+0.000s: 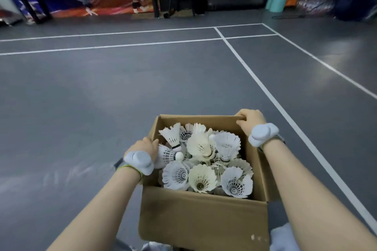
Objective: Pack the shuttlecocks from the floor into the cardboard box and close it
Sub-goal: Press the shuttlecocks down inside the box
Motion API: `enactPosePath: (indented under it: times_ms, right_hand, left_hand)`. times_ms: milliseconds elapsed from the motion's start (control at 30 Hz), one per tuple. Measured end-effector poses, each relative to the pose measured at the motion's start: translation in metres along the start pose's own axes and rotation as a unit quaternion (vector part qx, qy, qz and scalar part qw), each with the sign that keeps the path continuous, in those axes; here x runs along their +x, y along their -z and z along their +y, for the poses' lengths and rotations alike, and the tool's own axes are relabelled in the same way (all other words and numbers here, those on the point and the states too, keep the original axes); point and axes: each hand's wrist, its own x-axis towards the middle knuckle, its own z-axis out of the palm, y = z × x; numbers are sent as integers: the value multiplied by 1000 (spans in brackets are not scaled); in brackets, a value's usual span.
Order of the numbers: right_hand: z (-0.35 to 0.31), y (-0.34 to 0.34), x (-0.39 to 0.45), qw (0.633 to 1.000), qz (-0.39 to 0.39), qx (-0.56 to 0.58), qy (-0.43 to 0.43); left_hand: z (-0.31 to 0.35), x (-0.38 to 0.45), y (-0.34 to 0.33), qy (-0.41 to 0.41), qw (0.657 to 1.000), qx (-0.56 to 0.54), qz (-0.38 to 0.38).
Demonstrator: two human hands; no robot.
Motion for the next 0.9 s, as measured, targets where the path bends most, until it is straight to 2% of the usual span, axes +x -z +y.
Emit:
enactPosePath:
  times_ms: [67,167,300,400,567,733,833,900]
  right_hand:
    - [16,-6,-4,999,29,32,-21]
    - [37,-11,-8,993,29,70,-89]
    - [57,-18,-16,972,58,31,-226]
    - [69,-21,-29,963,65,-15,-260]
    - [65,-17,-34,973,14,-91,-212]
    - [37,7,-23,988,13,-91,-126]
    - [25,-4,-29,986,-84,-100,-107]
    - [19,-16,-33,978,-108,-133,-117]
  left_hand:
    - [9,0,-7,-24,1000,-1,-13]
    - [20,1,-12,-67,998,-13,-17]
    - [38,-8,-15,-83,996,-18,-20]
    - [52,-19,-17,-72,997,-17,-21]
    - [53,-29,-7,-76,997,-10,3]
    - [33,-19,15,-49,996,-15,68]
    - [24,-17,11,3,1000,-17,12]
    - [24,-18,3,22,999,-14,-22]
